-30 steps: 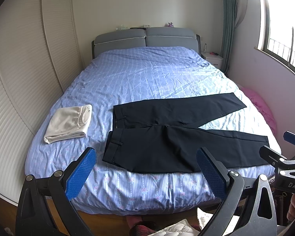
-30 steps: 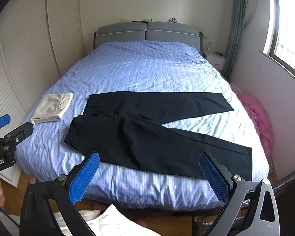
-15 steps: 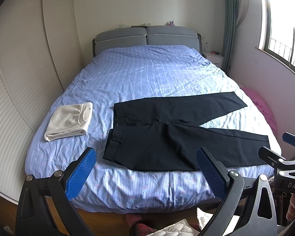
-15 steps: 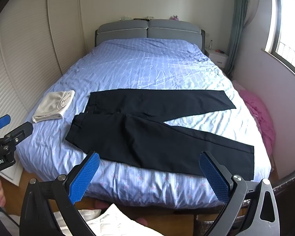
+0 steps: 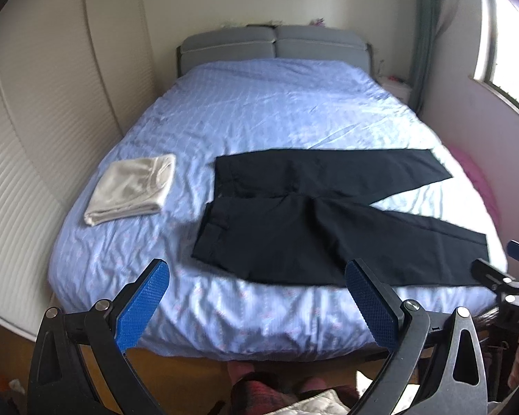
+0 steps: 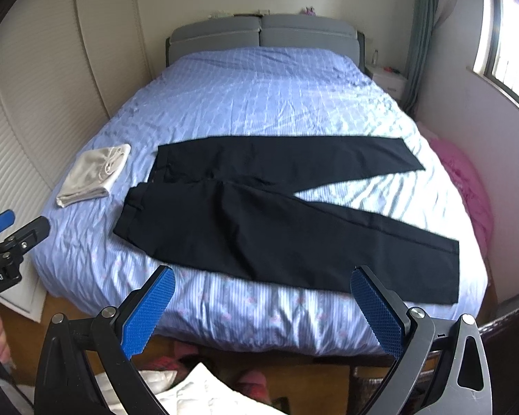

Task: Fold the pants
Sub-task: 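Grasp the trouser waistband with the left tool while the right tool grasps a leg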

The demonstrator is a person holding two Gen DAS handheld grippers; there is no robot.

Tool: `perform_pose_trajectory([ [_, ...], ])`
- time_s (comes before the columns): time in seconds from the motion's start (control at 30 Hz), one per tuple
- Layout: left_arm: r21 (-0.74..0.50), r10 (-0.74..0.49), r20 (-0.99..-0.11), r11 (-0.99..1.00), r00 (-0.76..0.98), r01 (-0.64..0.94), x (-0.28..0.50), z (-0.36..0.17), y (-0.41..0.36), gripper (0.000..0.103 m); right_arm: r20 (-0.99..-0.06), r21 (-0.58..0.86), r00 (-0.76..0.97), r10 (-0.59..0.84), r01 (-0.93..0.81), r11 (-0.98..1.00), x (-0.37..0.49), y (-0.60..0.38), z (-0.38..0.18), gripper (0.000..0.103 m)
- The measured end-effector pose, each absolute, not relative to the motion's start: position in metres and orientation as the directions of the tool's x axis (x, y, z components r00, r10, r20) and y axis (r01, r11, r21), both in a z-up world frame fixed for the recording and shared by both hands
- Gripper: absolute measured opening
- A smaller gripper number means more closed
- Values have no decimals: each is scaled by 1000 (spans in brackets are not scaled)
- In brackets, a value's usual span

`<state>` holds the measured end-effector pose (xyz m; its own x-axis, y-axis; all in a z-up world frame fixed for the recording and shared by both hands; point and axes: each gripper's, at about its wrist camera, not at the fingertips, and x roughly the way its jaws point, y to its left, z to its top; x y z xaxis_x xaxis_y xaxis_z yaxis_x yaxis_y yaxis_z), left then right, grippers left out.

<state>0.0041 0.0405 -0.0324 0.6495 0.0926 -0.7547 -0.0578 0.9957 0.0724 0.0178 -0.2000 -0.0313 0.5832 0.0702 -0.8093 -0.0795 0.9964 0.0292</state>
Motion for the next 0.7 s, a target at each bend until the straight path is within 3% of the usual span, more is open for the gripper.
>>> perform_pose_trajectory([
  [0.37, 111, 149, -838, 988, 525, -103, 43, -98, 100, 103, -900, 160, 405, 162, -40, 986, 65, -172, -119, 100],
  [0.7, 28, 30, -934, 1000, 355, -12, 113, -193, 135, 103, -970, 159, 210, 125, 156, 975, 110, -150, -205, 89],
])
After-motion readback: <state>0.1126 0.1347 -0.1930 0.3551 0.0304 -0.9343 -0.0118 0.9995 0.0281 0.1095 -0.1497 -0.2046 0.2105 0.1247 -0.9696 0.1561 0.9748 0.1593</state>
